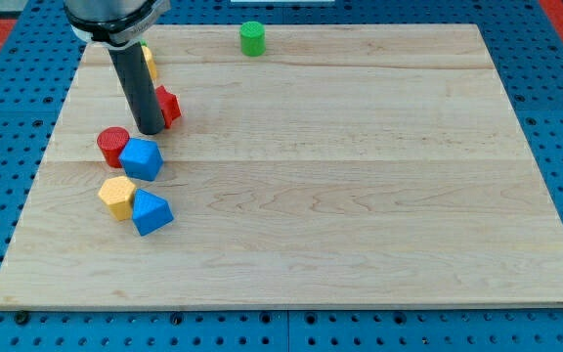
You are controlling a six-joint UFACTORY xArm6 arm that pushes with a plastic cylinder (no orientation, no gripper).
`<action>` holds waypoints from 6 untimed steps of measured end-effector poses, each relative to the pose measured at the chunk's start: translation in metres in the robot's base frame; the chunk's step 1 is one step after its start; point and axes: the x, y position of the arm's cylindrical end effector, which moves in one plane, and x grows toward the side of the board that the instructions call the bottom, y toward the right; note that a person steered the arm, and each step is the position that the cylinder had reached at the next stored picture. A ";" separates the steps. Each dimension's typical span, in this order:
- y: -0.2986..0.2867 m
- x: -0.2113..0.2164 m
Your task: Push blue cube and red circle towards center left
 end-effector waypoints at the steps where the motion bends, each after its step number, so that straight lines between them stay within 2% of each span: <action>1: 0.000 -0.014; 3: 0.042 -0.032; 4: 0.095 0.000; 5: 0.126 0.070; 6: 0.053 0.076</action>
